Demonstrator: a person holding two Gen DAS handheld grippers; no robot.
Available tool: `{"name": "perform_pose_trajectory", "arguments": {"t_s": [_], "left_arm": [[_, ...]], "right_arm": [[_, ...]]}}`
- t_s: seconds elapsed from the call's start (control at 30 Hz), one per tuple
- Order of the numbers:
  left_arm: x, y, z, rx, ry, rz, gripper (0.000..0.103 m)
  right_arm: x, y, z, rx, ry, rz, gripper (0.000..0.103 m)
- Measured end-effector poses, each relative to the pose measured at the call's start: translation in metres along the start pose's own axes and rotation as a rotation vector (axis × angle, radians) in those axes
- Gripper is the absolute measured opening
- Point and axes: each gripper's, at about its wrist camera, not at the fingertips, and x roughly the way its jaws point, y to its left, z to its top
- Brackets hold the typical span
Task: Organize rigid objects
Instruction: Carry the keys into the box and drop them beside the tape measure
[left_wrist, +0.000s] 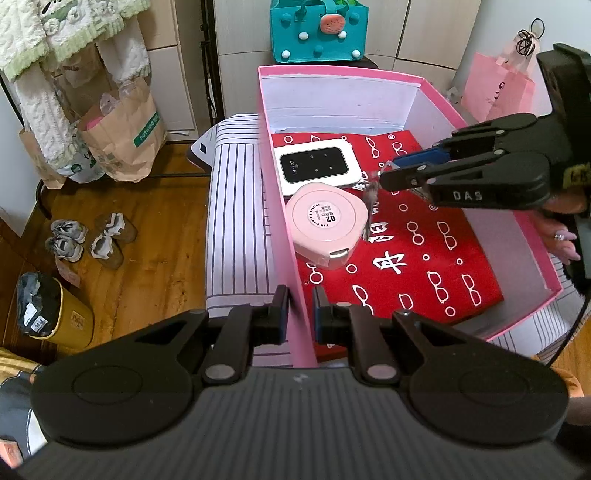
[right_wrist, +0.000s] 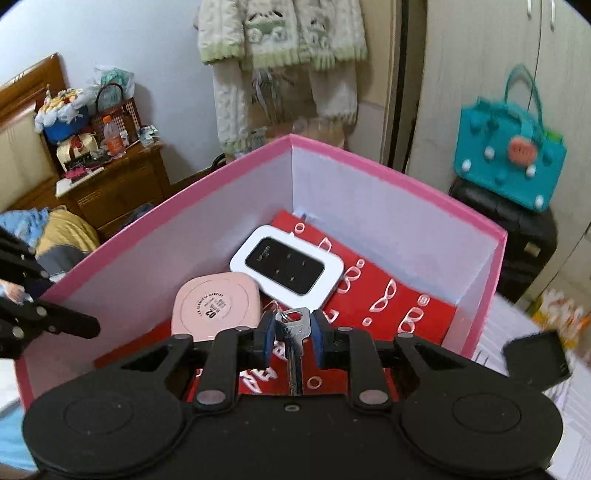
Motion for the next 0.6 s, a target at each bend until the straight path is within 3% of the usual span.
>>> {"name": "perform_pose_trajectory", "arguments": {"t_s": [0.13,0.3,0.43,0.6], "left_arm": [[0.0,0.0,0.0,-0.012,0.002,0.002,0.011],[0.0,-0.001,0.001,-0.015,0.009,0.015,0.011],[0.002,-0.007,0.005,0.011,0.025,0.04,0.011],[0.001,-0.01,0.006,-0.003,0.039,0.065,0.011]], "right_arm": [[-0.017,-0.022,-0.001,0.172,0.003,0.151,0.026],[-0.068,-0.037,-0.016,0.222,-0.088,0.175,0.027],[-0.113,-0.054,-0.039,0.256,-0.132,0.148,0.03],[-0.154,-0.081,-0.08,0.281,-0.141,0.015,0.035]]}}
